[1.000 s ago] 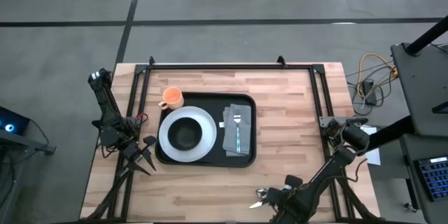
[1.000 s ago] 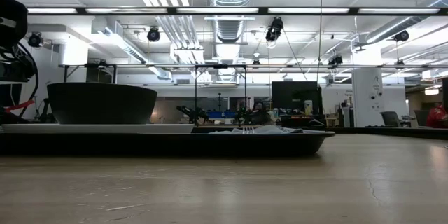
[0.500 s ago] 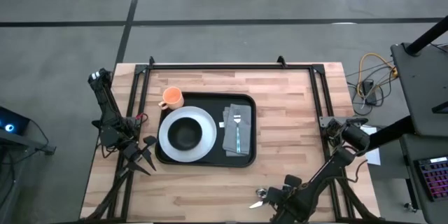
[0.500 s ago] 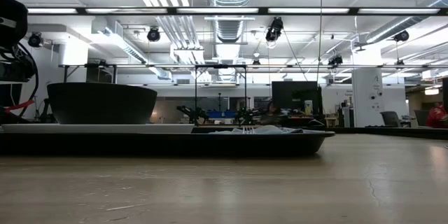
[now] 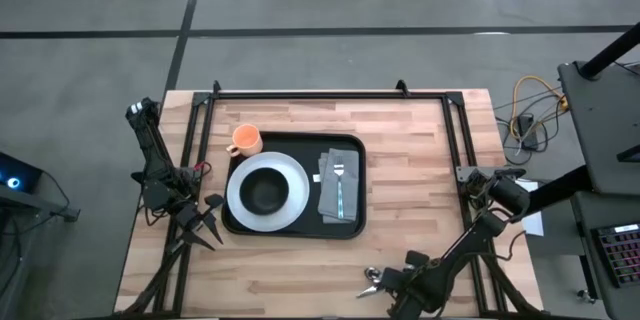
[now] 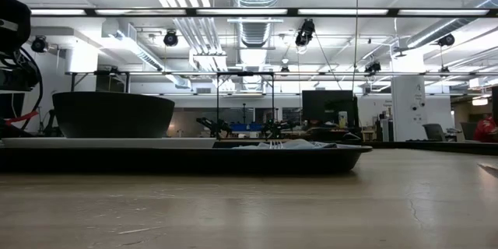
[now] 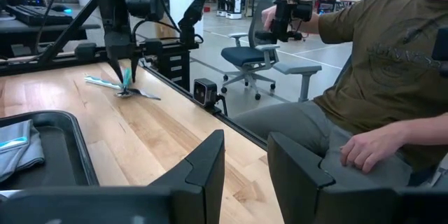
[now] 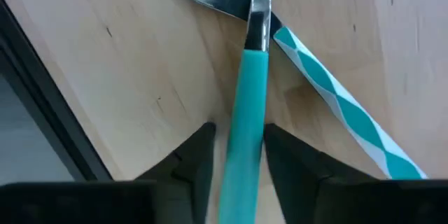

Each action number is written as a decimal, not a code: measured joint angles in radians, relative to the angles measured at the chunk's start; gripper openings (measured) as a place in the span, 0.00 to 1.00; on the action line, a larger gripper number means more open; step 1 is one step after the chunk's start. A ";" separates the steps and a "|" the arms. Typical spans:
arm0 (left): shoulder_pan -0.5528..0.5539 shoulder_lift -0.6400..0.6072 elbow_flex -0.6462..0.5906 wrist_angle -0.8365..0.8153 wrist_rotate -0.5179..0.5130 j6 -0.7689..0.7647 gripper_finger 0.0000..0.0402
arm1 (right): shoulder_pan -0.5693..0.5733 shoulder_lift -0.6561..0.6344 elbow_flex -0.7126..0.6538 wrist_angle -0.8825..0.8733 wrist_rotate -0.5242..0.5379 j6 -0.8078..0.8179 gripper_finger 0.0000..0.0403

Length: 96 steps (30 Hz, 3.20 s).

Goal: Set up tray
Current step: Put the blue spoon to the left of the blue patterned fork on the black serving tray

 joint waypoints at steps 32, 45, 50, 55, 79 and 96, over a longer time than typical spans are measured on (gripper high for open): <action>0.000 0.000 0.000 0.000 0.000 0.000 0.23 | -0.130 -0.162 0.039 -0.160 0.099 0.196 0.10; 0.000 0.000 0.000 0.000 0.000 0.000 0.23 | -0.289 -0.159 0.039 -0.153 0.050 0.297 0.10; 0.000 0.000 0.000 0.000 0.000 0.000 0.23 | -0.343 -0.159 0.039 -0.151 0.047 0.319 0.10; 0.000 0.000 0.000 0.000 0.000 0.000 0.23 | -0.399 -0.158 0.039 -0.151 0.046 0.315 0.10; 0.000 0.000 0.000 0.000 0.000 0.000 0.23 | -0.635 -0.150 0.043 0.030 0.116 0.392 0.10; 0.000 0.000 0.000 0.000 0.000 0.000 0.23 | -0.658 -0.104 0.047 0.187 0.253 0.518 0.10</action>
